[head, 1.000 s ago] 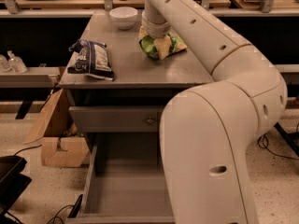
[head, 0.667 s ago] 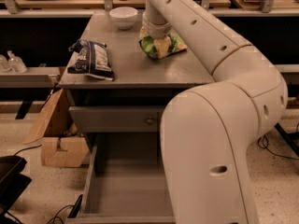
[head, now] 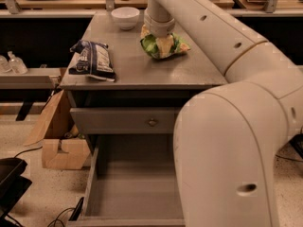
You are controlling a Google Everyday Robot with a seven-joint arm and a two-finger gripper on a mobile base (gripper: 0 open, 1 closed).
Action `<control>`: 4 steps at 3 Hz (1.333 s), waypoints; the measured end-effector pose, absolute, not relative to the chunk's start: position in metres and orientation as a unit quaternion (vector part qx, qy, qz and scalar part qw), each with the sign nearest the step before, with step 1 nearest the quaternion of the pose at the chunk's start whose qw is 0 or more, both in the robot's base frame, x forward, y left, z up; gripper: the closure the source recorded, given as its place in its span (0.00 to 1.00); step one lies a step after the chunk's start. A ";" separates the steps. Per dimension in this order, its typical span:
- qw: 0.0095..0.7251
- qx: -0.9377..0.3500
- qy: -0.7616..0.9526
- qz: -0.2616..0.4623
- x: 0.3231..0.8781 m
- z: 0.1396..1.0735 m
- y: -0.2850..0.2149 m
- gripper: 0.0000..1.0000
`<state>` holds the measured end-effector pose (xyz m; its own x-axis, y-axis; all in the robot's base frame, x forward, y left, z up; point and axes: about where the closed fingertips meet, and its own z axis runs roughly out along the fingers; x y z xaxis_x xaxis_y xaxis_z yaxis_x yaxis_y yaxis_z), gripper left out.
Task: Place green rice chip bag into middle drawer
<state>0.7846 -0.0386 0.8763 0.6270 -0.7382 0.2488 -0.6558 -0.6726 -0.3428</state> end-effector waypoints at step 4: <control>0.307 -0.860 0.385 -0.131 0.525 0.963 -0.037 1.00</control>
Offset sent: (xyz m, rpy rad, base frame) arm -0.2217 -0.0270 0.0979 0.2924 -0.0572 0.0559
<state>0.5250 -0.0367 0.9627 0.6694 -0.7428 -0.0105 -0.5812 -0.5149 -0.6301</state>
